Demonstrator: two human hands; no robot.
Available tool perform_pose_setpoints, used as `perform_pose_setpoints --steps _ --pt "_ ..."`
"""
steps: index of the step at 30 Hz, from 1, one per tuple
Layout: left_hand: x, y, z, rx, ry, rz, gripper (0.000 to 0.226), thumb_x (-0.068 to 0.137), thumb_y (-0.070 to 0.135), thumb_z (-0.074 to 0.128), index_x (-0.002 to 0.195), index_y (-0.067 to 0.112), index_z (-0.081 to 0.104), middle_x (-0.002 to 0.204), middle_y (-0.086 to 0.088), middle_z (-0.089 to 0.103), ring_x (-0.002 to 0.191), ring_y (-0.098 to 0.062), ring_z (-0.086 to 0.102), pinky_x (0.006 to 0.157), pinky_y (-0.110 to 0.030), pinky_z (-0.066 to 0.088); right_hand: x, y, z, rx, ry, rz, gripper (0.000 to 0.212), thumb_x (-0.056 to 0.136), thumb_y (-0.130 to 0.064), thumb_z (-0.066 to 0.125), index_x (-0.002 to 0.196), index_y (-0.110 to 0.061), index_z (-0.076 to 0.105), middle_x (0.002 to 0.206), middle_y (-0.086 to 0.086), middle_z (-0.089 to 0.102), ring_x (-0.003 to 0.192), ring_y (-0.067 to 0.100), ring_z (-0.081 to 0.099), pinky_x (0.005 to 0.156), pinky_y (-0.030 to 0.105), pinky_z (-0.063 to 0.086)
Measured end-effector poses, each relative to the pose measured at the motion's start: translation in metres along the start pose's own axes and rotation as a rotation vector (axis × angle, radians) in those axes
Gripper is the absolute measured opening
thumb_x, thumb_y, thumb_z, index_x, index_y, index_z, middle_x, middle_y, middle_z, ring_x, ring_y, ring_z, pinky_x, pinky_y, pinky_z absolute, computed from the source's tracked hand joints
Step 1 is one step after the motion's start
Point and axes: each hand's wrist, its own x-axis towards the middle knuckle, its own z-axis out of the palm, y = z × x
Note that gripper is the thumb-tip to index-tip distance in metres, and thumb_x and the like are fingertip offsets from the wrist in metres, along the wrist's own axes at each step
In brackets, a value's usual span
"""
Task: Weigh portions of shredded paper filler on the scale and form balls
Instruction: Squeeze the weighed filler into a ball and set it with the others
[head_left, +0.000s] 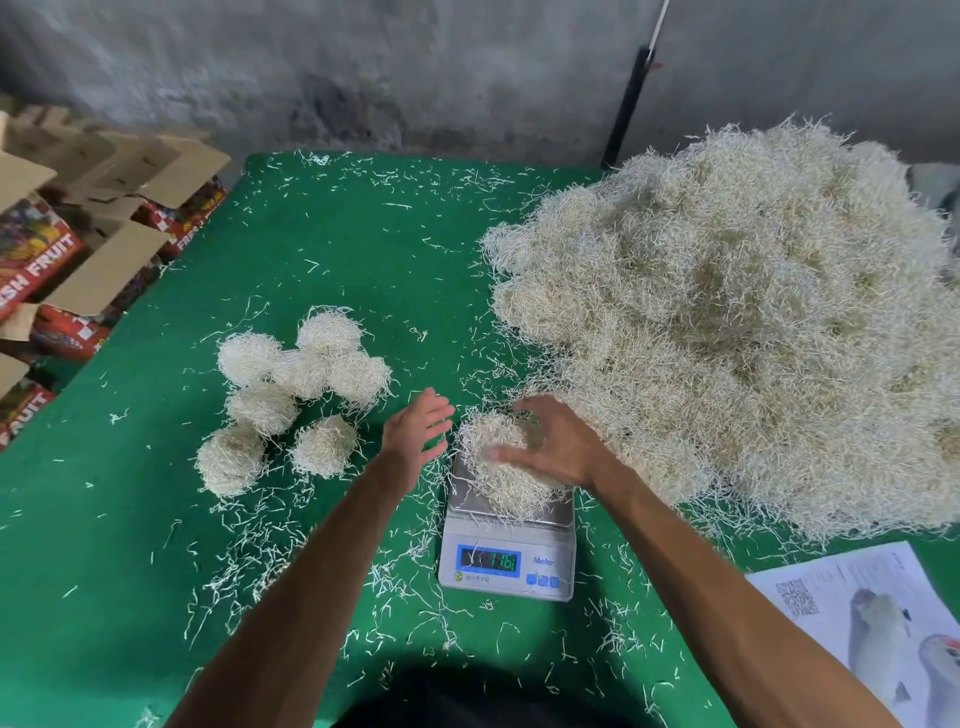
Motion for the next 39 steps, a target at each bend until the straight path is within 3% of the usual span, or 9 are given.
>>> perform_pose_setpoints --steps 4,11,15,19,25,28,32,36,39 --pt "0.002 -0.007 0.002 0.037 0.002 0.010 0.043 0.106 0.041 0.043 0.133 0.011 0.058 0.132 -0.003 0.063 0.120 -0.020 0.061 0.108 -0.045 0.047 0.006 0.000 0.021 -0.404 -0.059 -0.024 0.109 0.075 -0.080 0.067 0.160 -0.026 0.025 0.170 0.011 0.021 0.153 0.038 0.028 0.121 0.055 0.028" --pt "0.018 -0.010 0.010 0.262 -0.016 0.041 0.040 0.100 0.034 0.056 0.139 0.026 0.050 0.143 0.005 0.053 0.119 -0.011 0.055 0.105 -0.038 0.049 0.013 0.001 0.029 -0.263 -0.021 -0.067 0.084 0.088 -0.036 0.079 0.156 -0.026 0.030 0.145 0.011 0.052 0.128 0.027 0.057 0.111 0.038 0.047" --pt "0.016 -0.003 0.002 0.190 -0.087 0.016 0.075 0.081 0.064 0.070 0.143 0.031 0.045 0.134 0.011 0.056 0.104 -0.004 0.059 0.085 -0.023 0.056 0.018 0.000 0.016 -0.240 0.105 -0.191 0.080 0.089 -0.045 0.075 0.156 -0.038 0.031 0.156 0.000 0.043 0.141 0.019 0.044 0.118 0.030 0.027" --pt "0.017 0.013 0.001 0.240 -0.104 0.043 0.083 0.075 0.059 0.079 0.143 0.025 0.045 0.126 0.008 0.061 0.096 -0.011 0.067 0.085 -0.026 0.057 0.019 -0.005 0.000 -0.264 0.162 -0.243 0.076 0.093 -0.049 0.069 0.157 -0.037 0.031 0.158 -0.001 0.041 0.146 0.020 0.039 0.120 0.034 0.020" --pt "0.020 0.040 -0.009 0.066 0.042 0.071 0.081 0.069 0.039 0.084 0.135 0.006 0.053 0.106 -0.010 0.068 0.087 -0.014 0.075 0.092 -0.038 0.058 0.014 0.003 -0.016 -0.351 0.293 -0.210 0.044 0.097 -0.056 0.061 0.120 -0.019 0.056 0.107 -0.007 0.049 0.102 0.014 0.049 0.094 0.037 0.053" --pt "0.020 0.039 -0.015 0.026 0.080 0.052 0.074 0.074 0.028 0.082 0.130 -0.010 0.054 0.100 -0.001 0.067 0.086 -0.016 0.075 0.085 -0.034 0.060 0.017 0.008 -0.018 -0.341 0.329 -0.170 0.047 0.096 -0.055 0.065 0.124 -0.017 0.058 0.112 -0.001 0.058 0.106 0.020 0.058 0.087 0.032 0.053" --pt "0.018 0.032 -0.009 0.254 0.109 0.163 0.025 0.094 0.004 0.066 0.118 -0.002 0.062 0.131 -0.025 0.061 0.093 -0.018 0.070 0.087 -0.027 0.059 0.020 0.003 -0.022 -0.326 0.296 -0.076 0.062 0.094 -0.058 0.065 0.141 -0.020 0.051 0.132 0.005 0.059 0.120 0.023 0.057 0.091 0.035 0.054" --pt "0.009 0.014 -0.008 0.411 0.151 0.205 0.046 0.098 0.008 0.060 0.143 0.013 0.052 0.152 -0.023 0.040 0.083 -0.011 0.065 0.079 -0.007 0.051 0.024 0.004 -0.023 -0.274 0.293 0.034 0.069 0.092 -0.059 0.066 0.146 -0.020 0.048 0.140 0.006 0.058 0.118 0.023 0.060 0.087 0.035 0.055" --pt "0.004 0.007 -0.006 0.636 0.093 0.275 0.052 0.102 0.021 0.055 0.152 0.019 0.038 0.150 -0.018 0.045 0.109 -0.015 0.065 0.094 -0.005 0.033 0.026 0.005 -0.026 -0.125 0.305 0.168 0.077 0.094 -0.056 0.067 0.154 -0.016 0.040 0.133 0.009 0.063 0.099 0.020 0.067 0.081 0.034 0.057"
